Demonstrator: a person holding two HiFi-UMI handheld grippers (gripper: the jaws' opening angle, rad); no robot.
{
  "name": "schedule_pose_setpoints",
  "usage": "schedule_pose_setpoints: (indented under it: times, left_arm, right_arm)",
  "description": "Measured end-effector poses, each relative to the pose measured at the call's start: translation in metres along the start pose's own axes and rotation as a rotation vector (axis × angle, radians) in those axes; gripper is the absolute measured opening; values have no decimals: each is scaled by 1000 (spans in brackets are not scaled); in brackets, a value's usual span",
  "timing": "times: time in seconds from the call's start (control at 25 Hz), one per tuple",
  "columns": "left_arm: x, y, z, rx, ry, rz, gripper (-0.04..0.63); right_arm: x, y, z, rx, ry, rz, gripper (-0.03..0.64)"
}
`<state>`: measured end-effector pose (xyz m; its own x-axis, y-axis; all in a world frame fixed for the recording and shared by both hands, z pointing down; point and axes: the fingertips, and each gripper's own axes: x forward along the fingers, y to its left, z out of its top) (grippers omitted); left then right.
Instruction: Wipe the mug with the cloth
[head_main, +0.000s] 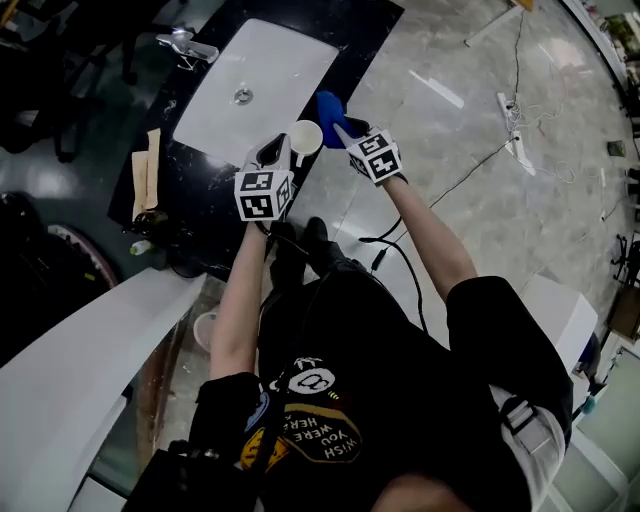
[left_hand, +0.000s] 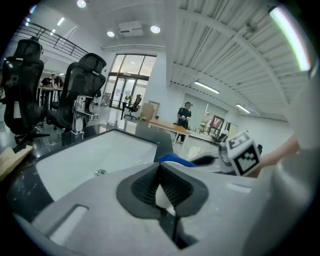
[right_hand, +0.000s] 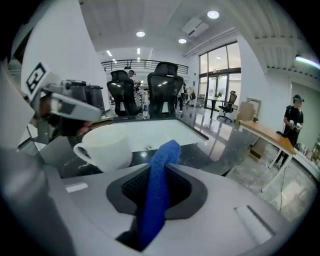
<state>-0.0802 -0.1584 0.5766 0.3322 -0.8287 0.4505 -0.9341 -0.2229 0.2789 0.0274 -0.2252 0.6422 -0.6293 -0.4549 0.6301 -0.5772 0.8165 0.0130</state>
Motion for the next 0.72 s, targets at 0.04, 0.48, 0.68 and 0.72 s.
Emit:
schedule_pose_setpoints:
  times: [0.04,0.48,0.68,0.72]
  left_arm:
    - [8,2,-1,-7,5,-16,4]
    - [29,-17,3,-112,-8,-110,4]
    - [24,-20,2,-166,-29,-126,3]
    - [22,-20,2,-183,-40,-123,3]
  right_arm:
    - [-5,12,-5,-27,8,8,63]
    - [-45,69,0,-249,-1,33,63]
    - [-33,58,8,-240,11,-7,63]
    - [-36,65,7,-246,8,-6,63]
